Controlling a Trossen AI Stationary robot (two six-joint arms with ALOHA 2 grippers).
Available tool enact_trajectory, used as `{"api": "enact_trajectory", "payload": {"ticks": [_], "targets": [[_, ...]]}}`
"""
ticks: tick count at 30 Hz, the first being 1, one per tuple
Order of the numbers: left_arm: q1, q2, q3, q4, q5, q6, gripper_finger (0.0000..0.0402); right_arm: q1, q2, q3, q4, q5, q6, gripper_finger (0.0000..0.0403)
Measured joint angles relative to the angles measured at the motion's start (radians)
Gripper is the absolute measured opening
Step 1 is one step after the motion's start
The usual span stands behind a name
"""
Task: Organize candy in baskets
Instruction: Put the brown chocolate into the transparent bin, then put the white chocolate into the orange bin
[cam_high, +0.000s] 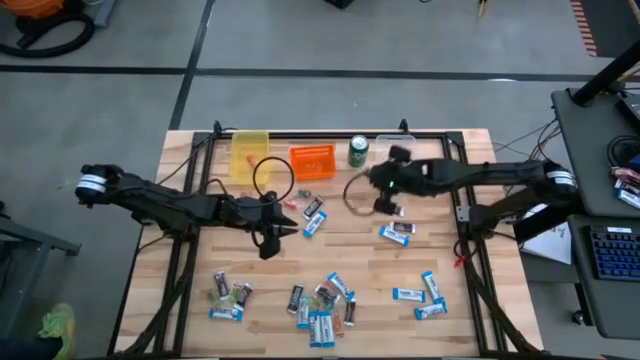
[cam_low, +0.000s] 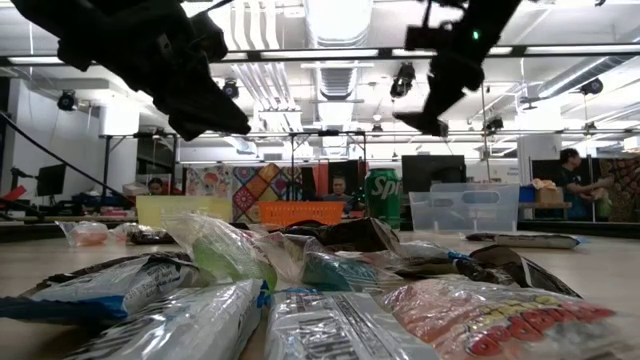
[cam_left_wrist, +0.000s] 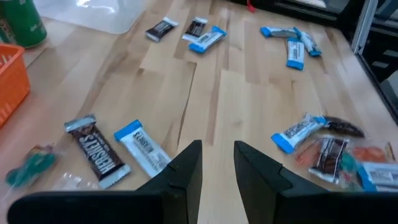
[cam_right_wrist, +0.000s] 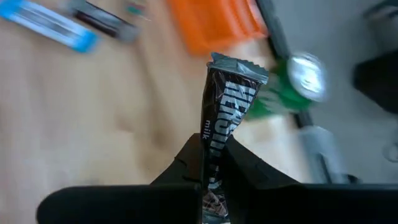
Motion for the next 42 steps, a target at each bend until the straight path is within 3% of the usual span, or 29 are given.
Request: {"api": "enact_trajectory", "payload": {"ticks": [8,14,20,27,42], "targets": [[0.001,0.055,0.0,0.085,-0.077,-0.012,0.0083,-0.258,-0.03,-0.146,0.117,0.0,-0.082,0.0051],[0.001,0.116,0.0,0.091,-0.078,-0.005,0.012,-0.344,-0.029,-0.189,0.192,-0.005,-0.086,0.0099],[0.0,0.179,0.0,0.104,-0.114,0.004,0.0169,-0.35,-0.03,-0.18,0.193,-0.024,-0.027,0.0111],[-0.001,0.291,0.0,0.234,-0.151,0.018,0.0189,-0.344,-0.034,-0.167,0.209,-0.271,0.085,0.0107],[-0.005,0.517,0.0,0.439,-0.286,0.011,0.0189,-0.254,-0.035,-0.167,0.214,-0.282,0.102,0.0098]]}}
